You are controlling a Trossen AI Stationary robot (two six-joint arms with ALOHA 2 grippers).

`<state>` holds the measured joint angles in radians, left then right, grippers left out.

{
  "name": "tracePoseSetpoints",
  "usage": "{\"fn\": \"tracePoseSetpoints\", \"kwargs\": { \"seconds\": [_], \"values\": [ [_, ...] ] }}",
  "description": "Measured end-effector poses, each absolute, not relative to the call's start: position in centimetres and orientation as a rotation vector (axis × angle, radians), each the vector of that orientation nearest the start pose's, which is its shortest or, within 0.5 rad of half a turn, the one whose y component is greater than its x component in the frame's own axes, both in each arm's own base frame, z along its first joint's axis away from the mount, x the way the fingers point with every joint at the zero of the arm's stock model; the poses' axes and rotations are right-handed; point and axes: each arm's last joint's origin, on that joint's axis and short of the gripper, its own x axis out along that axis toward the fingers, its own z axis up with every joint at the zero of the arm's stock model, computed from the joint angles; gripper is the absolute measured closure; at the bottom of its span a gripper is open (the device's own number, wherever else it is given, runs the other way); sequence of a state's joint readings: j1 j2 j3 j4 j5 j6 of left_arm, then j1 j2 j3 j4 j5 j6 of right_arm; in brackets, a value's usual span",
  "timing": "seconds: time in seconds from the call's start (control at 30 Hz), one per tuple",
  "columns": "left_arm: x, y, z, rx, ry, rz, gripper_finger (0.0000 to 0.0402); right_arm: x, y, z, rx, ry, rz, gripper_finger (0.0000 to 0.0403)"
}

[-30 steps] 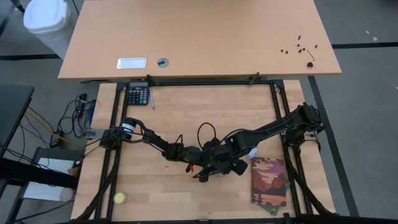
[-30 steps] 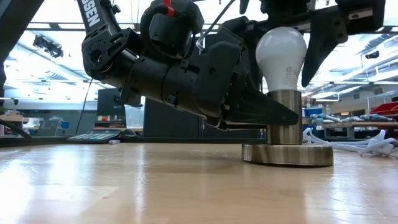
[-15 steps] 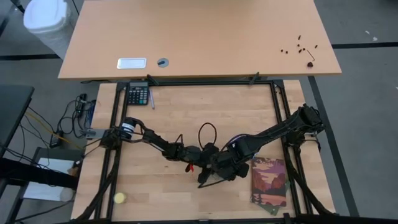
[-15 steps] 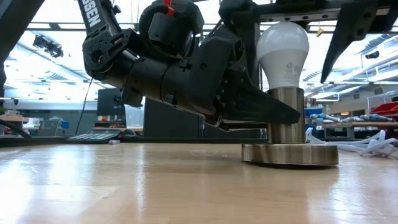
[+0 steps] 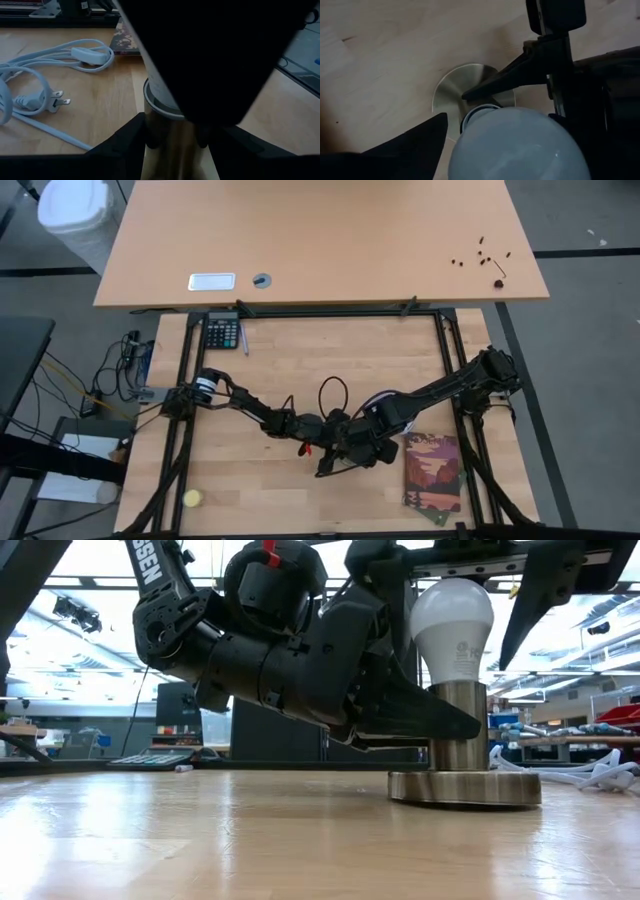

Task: Screw lightbulb
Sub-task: Insert the lightbulb into the lamp socket

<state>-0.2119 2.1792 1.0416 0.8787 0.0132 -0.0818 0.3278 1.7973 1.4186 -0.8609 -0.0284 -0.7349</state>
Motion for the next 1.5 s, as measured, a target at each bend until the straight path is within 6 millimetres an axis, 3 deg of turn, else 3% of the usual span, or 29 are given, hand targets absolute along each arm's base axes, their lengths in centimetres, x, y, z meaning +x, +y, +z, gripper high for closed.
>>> {"fn": "tracePoseSetpoints", "kwargs": {
  "seconds": [0.4, 0.7, 0.97, 1.2, 1.5],
  "values": [
    [41.25, -8.87, 9.93, -0.06, 0.254, -0.198, 0.0213, 34.32, 11.64, 23.43, -0.809, 1.059, 0.728, 0.0139],
    [41.29, -8.84, 9.98, -0.065, 0.251, -0.195, 0.0213, 34.29, 11.61, 23.43, -0.726, 1.086, 0.684, 0.0124],
    [41.32, -8.78, 10.0, -0.078, 0.25, -0.161, 0.0213, 34.28, 11.53, 23.41, -0.514, 1.15, 0.54, 0.0142],
    [41.35, -8.64, 10.01, -0.078, 0.247, -0.121, 0.0213, 34.2, 11.49, 23.38, -0.29, 1.211, 0.36, 0.0121],
    [41.38, -8.63, 10.09, -0.097, 0.241, -0.107, 0.0213, 34.26, 11.32, 23.38, -0.032, 1.238, 0.12, 0.0147]
  ]
}}
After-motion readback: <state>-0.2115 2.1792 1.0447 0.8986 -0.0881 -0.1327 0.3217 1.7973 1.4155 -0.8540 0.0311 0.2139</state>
